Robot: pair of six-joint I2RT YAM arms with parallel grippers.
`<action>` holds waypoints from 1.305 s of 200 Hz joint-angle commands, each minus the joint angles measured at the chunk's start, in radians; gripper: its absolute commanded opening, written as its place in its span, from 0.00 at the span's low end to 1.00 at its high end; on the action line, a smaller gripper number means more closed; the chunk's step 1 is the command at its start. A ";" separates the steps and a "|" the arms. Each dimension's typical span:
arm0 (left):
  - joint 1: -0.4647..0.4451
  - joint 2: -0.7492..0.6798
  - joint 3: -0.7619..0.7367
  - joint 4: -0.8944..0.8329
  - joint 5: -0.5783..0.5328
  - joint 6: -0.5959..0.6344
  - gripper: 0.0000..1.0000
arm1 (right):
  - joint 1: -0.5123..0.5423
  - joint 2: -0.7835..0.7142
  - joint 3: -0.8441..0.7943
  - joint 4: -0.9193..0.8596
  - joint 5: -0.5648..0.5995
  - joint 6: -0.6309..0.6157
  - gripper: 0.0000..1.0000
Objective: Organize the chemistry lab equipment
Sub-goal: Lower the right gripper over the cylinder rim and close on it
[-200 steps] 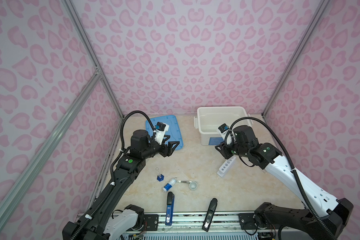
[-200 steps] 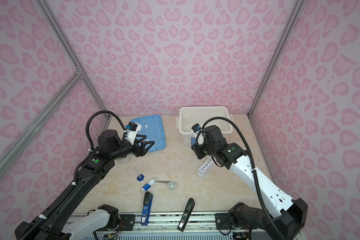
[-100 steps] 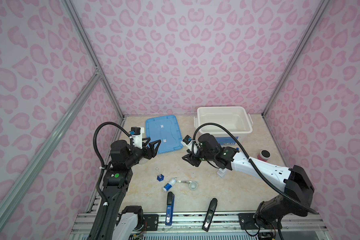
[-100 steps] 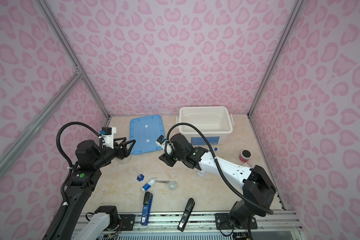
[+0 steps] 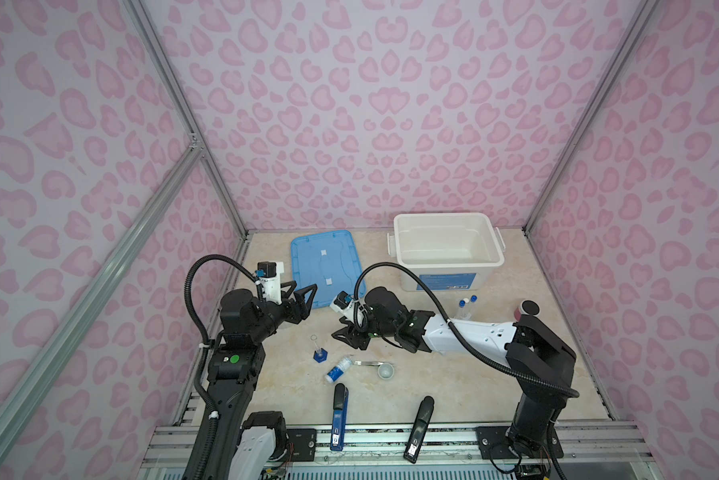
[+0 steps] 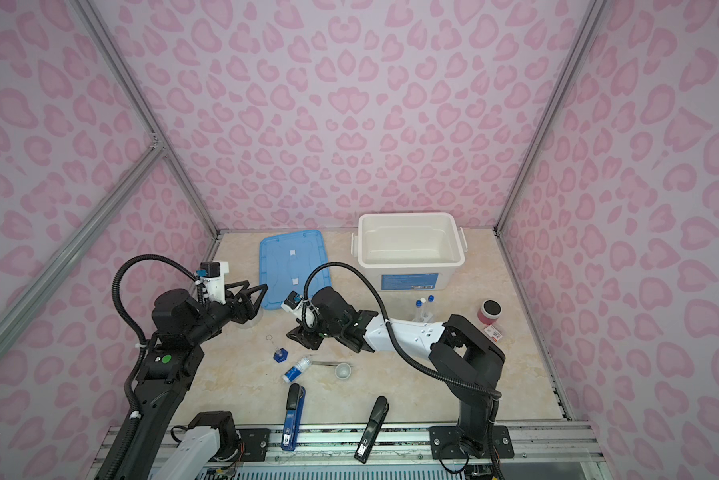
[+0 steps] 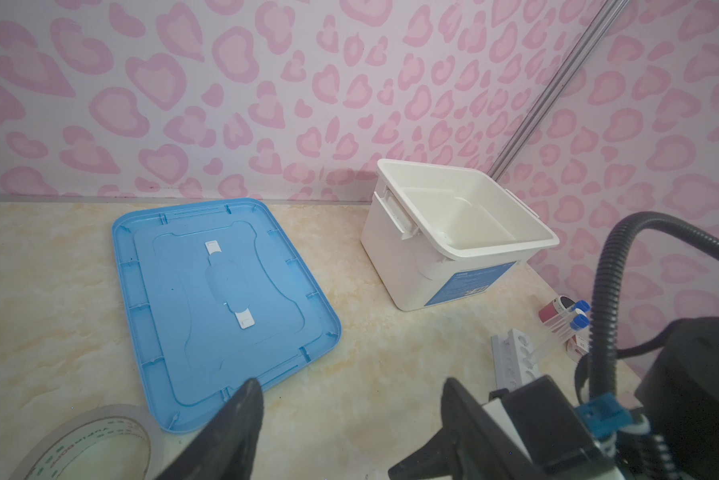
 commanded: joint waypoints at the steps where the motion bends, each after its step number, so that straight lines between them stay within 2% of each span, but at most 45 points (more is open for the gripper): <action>1: 0.003 0.000 0.001 0.028 -0.017 0.004 0.70 | 0.010 0.040 -0.002 0.159 -0.008 0.037 0.51; 44: 0.003 0.002 0.001 0.022 -0.017 0.008 0.70 | 0.020 0.103 0.020 0.225 -0.026 0.046 0.50; 144: 0.005 0.025 0.007 0.026 0.008 0.012 0.70 | 0.050 0.127 0.019 0.215 -0.063 0.022 0.47; 261: 0.005 0.020 0.007 0.018 0.015 0.022 0.69 | 0.072 0.225 0.096 0.258 -0.078 0.028 0.44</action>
